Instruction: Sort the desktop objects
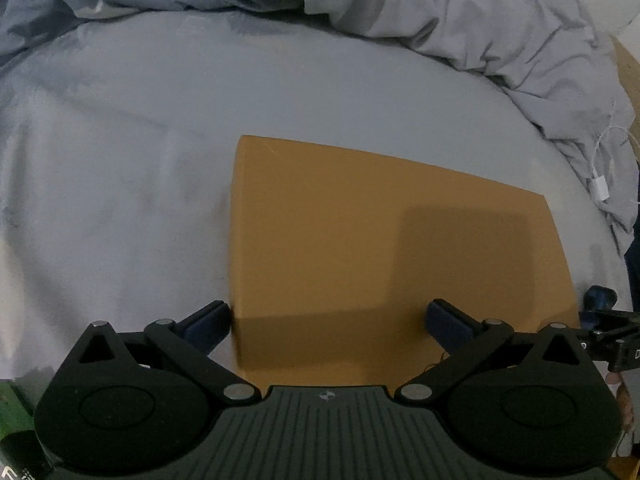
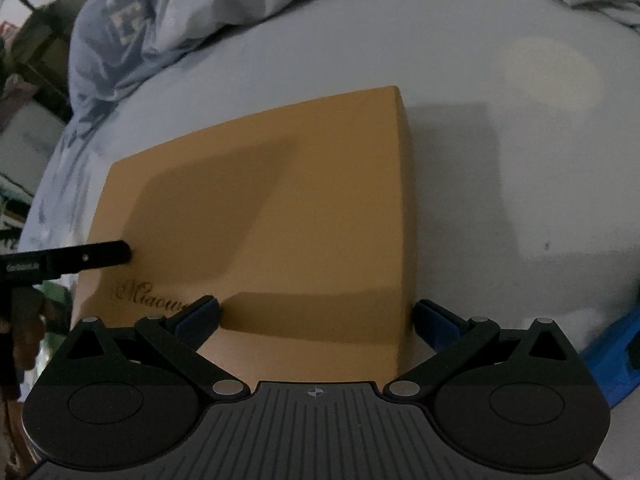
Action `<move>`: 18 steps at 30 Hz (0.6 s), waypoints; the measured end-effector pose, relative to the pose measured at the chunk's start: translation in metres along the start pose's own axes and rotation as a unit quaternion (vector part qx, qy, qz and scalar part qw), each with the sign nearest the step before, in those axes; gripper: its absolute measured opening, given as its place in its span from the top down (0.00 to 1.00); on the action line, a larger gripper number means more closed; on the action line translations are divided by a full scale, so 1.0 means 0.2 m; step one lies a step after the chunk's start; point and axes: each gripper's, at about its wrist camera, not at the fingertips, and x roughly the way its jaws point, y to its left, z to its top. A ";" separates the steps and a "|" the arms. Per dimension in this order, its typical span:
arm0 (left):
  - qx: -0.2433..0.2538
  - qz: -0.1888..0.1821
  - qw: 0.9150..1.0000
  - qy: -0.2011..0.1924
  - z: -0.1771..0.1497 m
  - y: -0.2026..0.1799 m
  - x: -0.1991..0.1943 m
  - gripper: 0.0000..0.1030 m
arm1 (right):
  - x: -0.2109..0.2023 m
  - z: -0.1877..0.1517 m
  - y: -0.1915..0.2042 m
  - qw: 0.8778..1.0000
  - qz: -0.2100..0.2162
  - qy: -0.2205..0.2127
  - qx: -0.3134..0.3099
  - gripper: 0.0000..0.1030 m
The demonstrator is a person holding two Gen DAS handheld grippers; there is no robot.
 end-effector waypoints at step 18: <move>0.015 0.026 0.999 -0.026 0.04 -0.12 -0.16 0.00 | -0.15 0.04 0.07 0.999 -0.023 -0.026 -0.029 0.00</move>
